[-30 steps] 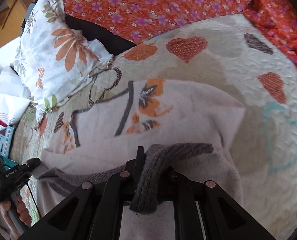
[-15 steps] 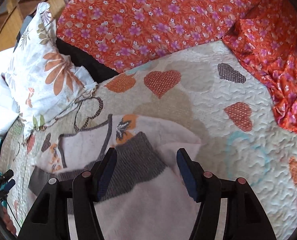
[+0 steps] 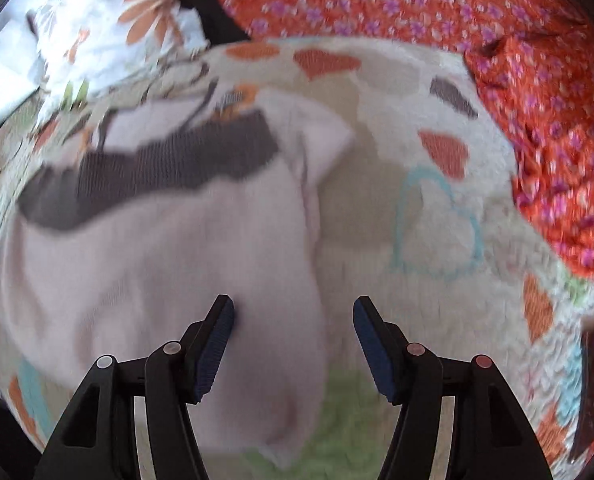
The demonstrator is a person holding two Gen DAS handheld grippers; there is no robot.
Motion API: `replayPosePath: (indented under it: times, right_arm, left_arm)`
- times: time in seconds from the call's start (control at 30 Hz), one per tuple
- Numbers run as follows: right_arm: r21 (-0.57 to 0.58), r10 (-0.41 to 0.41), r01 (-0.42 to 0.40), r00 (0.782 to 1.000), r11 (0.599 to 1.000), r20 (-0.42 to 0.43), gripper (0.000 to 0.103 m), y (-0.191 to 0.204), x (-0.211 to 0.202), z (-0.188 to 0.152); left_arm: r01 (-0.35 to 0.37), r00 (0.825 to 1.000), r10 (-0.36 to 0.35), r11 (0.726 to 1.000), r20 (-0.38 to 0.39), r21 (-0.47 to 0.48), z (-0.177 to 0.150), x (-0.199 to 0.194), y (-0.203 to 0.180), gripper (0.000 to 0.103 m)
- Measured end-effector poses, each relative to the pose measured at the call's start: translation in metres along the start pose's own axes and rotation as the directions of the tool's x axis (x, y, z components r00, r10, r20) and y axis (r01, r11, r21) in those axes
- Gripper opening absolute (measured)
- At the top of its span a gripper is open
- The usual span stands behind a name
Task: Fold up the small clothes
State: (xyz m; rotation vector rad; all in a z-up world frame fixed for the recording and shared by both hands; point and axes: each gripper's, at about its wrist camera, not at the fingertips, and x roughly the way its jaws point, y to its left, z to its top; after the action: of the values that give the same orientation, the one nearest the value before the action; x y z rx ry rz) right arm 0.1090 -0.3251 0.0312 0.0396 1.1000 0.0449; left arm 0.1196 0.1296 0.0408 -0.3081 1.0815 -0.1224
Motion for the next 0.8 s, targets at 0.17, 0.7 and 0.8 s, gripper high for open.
replayPosePath:
  times: [0.17,0.7,0.8]
  right_arm:
    - [0.076,0.141,-0.136,0.988,0.988,-0.063,0.054,-0.008,0.005,-0.031]
    - [0.207,-0.016,0.022,0.999,0.978,-0.033,0.038,-0.047,-0.037,-0.018]
    - [0.244,-0.017,-0.002,0.997,0.970,0.077,0.038,-0.046,-0.061,-0.003]
  left_arm:
    - [0.016,0.996,-0.010,0.998,-0.093,0.067,-0.018,0.018,-0.011,0.072]
    - [-0.144,0.989,0.142,0.987,0.034,0.067,-0.011,-0.020,-0.002,0.021]
    - [-0.123,0.987,0.122,0.992,0.104,0.005,0.001,-0.032,0.000,0.036]
